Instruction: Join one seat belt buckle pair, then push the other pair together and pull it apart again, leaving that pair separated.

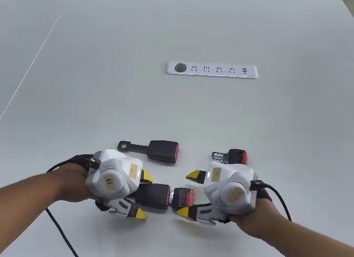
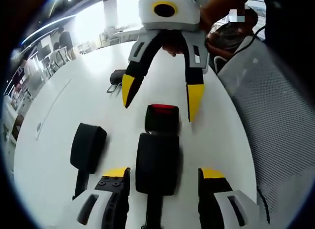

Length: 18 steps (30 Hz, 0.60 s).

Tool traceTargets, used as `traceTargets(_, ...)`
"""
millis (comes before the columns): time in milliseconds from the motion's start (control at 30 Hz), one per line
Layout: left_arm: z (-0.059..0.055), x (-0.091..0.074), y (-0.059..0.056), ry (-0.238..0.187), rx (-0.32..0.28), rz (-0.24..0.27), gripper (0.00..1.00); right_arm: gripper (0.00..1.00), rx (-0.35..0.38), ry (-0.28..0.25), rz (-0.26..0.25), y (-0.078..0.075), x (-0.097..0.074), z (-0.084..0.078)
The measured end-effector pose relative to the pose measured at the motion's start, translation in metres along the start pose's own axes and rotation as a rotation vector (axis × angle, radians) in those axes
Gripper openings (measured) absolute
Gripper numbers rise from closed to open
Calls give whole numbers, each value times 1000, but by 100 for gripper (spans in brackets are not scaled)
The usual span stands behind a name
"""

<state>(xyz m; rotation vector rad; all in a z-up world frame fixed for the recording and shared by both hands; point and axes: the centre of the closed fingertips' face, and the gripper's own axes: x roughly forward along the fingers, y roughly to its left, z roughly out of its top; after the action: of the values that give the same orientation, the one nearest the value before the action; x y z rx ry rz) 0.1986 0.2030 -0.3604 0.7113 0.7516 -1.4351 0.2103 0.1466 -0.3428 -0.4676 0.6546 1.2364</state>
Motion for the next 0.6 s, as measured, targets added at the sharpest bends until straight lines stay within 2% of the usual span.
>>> traceTargets(100,8,-8,1,-53,-46,38,66,66,-1,-1,-9,3,-8,0)
traceTargets(167,9,-13,3,-57,-51,66,72,70,10,-9,-12,5,-13,0)
traceTargets(267,13,-18,8,-73,-77,98,84,70,18,-11,-28,4,-22,-1)
traceTargets(300,19,-22,11,-96,-89,113,85,71,29,-19,-33,4,-27,-2)
traceTargets(367,25,-28,14,-114,-76,136,84,71,33,-21,-44,2,-33,-3)
traceTargets(467,33,-36,17,-120,-70,141,85,73,56,-47,-60,-2,-47,-3)
traceTargets(600,36,-44,23,-114,-45,141,84,74,65,-51,-83,-13,-63,-8)
